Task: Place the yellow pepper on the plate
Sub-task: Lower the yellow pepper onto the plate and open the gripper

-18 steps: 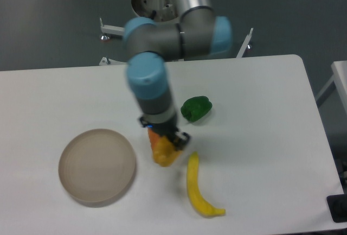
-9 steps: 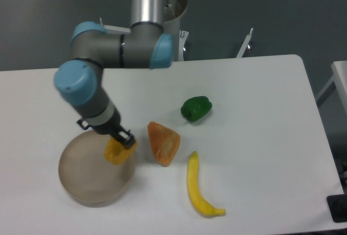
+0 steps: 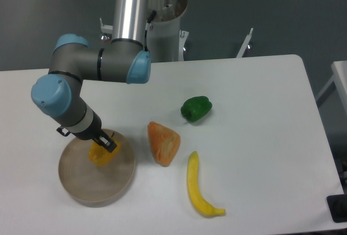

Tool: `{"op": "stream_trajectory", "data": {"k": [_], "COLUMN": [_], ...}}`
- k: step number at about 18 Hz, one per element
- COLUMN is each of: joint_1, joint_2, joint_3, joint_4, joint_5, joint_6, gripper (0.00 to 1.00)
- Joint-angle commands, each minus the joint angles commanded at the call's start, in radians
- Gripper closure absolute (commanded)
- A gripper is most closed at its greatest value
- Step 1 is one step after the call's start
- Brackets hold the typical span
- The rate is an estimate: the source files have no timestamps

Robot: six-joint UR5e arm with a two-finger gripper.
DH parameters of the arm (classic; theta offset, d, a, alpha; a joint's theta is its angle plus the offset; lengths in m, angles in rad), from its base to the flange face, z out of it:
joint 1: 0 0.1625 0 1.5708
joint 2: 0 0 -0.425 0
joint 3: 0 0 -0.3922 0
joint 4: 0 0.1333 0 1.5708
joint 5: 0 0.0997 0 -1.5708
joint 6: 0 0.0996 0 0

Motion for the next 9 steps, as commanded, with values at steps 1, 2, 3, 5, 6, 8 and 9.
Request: {"op": "stream_trajectory", "data": {"k": [1, 2, 3, 5, 6, 8, 9], "joint_1": [-0.002, -0.002, -0.003, -0.003, -0.003, -0.003, -0.003], "joint_2": [-0.005, -0.006, -0.011, -0.011, -0.012, -0.014, -0.011], "joint_3": [0.002, 0.0, 0.0, 0.002, 0.002, 0.002, 0.002], "joint_4": [0.003, 0.011, 0.012, 0.012, 0.012, 0.012, 0.012], "joint_5": [-0.002, -0.003, -0.003, -0.003, -0.003, -0.003, -0.003], "joint_6": [0.0, 0.002, 0.002, 0.002, 0.002, 0.002, 0.003], "gripper": [0.64, 0.64, 0.64, 0.64, 0.63, 0.61, 0.49]}}
